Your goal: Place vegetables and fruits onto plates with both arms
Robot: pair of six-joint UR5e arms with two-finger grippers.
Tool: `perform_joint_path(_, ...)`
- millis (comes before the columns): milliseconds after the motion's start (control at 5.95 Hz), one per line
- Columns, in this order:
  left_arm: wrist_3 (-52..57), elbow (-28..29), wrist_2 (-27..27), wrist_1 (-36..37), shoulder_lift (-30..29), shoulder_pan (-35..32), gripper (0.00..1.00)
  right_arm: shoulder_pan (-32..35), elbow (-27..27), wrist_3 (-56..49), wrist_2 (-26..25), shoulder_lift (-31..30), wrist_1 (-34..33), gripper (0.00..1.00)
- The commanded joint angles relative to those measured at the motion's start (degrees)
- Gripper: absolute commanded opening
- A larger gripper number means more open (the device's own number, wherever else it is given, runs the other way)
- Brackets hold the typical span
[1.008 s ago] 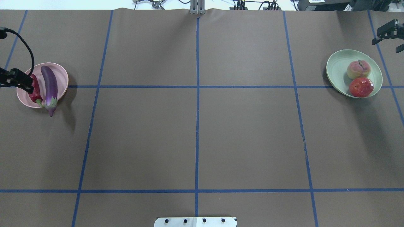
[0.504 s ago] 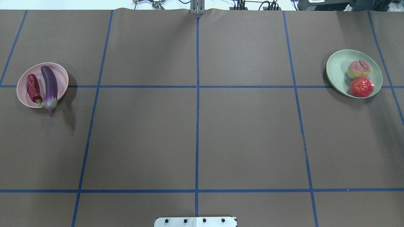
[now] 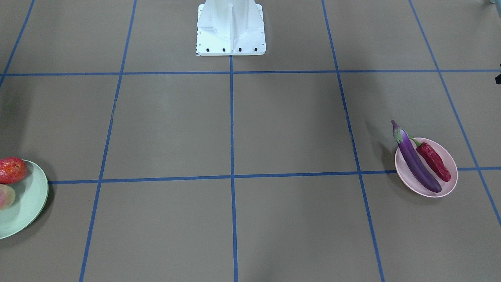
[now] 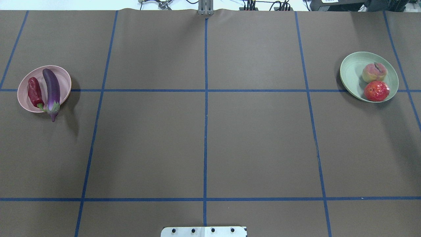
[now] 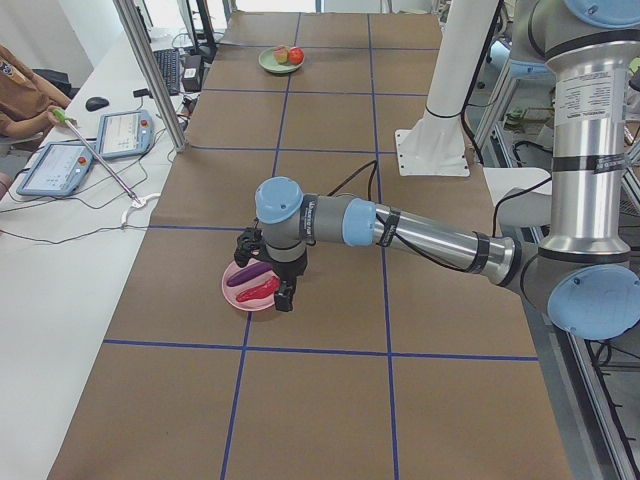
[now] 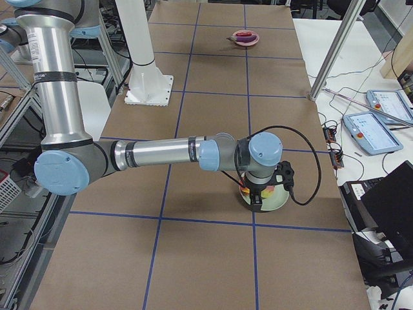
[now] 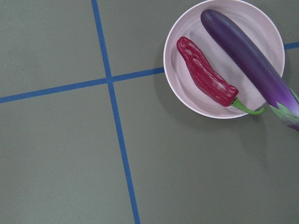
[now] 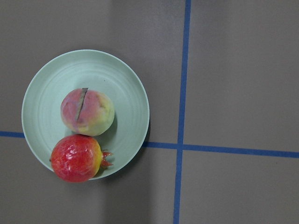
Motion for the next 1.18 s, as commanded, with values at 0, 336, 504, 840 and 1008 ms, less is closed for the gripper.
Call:
perform_joint_path(0,-2.1,-0.2,-1.0,0.0,0.4,-0.6,1.00,-0.7,5.3,-0.3,-1.6,-2.9,-2.0,1.00)
perform_joint_path(336,-1.4,-0.9,-1.1,-0.7,2.0,-0.6,1.00,-0.7,7.7,-0.3,-1.9,-3.8,-1.6,1.00)
perform_joint_path(504,-1.4,-2.3,-0.9,-0.8,3.7,-0.6,1.00,-0.7,7.7,-0.3,-2.6,-4.0,-1.5,1.00)
perform_joint_path(840,-2.1,-2.1,-0.7,-0.8,2.6,-0.3,1.00,-1.8,7.9,-3.5,-2.1,-5.3,-1.2,1.00)
perform_joint_path(1008,-2.2,-2.3,-1.0,-0.8,2.6,-0.5,1.00,-1.8,7.9,-3.5,0.1,-4.6,-1.3,1.00)
